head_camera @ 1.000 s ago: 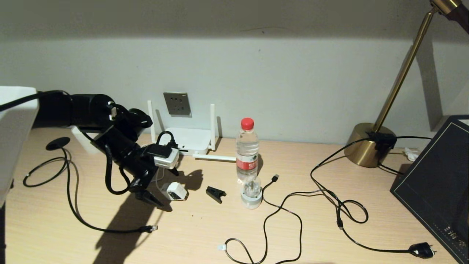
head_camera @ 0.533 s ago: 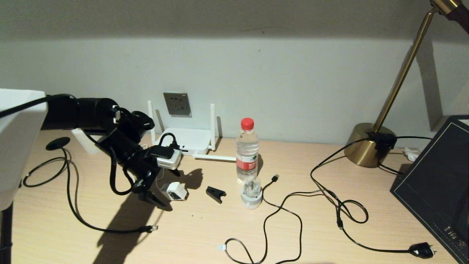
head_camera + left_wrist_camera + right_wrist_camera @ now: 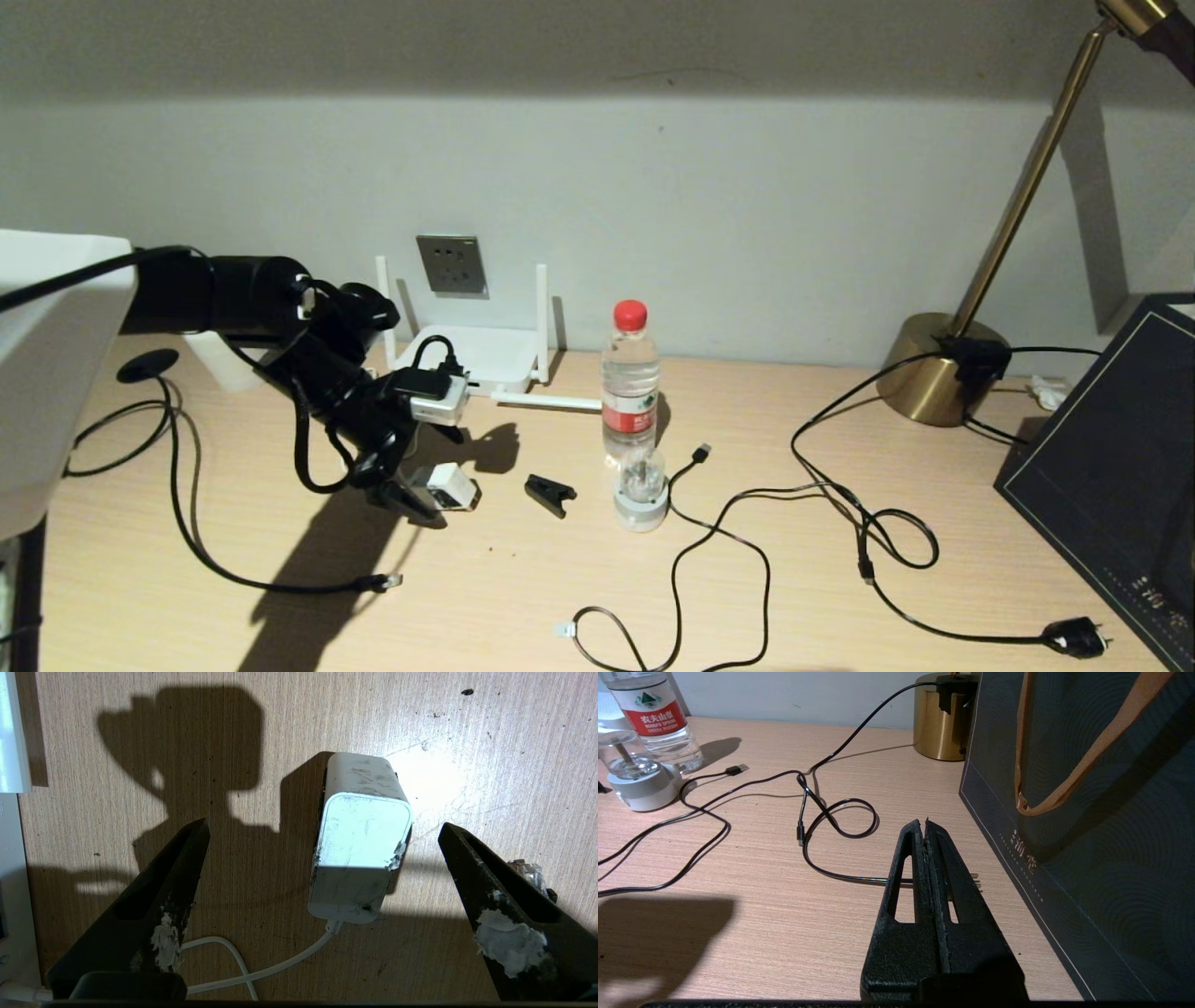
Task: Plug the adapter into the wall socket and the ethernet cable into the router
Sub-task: Pick up plug
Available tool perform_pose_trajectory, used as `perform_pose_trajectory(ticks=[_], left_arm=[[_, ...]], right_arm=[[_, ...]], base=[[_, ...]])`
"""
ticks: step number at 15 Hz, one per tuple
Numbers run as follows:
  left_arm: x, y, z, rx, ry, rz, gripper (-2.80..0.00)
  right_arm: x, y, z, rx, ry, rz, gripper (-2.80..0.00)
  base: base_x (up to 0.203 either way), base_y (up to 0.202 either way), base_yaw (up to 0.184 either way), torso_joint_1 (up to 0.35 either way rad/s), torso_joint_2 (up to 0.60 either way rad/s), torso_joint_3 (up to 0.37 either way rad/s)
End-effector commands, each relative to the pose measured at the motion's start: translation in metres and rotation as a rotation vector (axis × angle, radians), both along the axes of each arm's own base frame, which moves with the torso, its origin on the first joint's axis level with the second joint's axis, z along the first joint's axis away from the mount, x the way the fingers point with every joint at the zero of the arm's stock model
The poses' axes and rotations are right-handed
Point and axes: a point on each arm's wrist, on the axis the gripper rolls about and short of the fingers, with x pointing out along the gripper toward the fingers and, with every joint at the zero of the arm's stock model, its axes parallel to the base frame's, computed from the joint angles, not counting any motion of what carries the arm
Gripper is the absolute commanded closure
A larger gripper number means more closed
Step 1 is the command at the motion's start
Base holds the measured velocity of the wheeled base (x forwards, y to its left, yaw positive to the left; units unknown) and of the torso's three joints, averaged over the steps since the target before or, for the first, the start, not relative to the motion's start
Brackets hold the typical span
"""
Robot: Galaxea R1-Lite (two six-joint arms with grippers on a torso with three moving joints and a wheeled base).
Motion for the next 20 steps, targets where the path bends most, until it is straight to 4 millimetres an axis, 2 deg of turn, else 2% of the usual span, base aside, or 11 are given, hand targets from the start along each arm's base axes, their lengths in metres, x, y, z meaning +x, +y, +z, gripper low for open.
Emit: perform_pose_trajectory(ticks=[1,20], left_arm=[[-0.0004,0.0001,0.0004,-0.001,0.0,-0.005,-2.8],[0.0014,-0.0074,-0.0091,-0.005,0.018,0.004,-2.8]], right_arm=[[0.0029,0.0,-0.0097,0.0,0.036,0.0,0.0],[0.0028,0.0,-0.0097,0.0,0.035,0.0,0.0]], base=[[0.0,0.0,0.0,0.0,0.0,0.0],[0.0,0.0,0.0,0.0,0.0,0.0]])
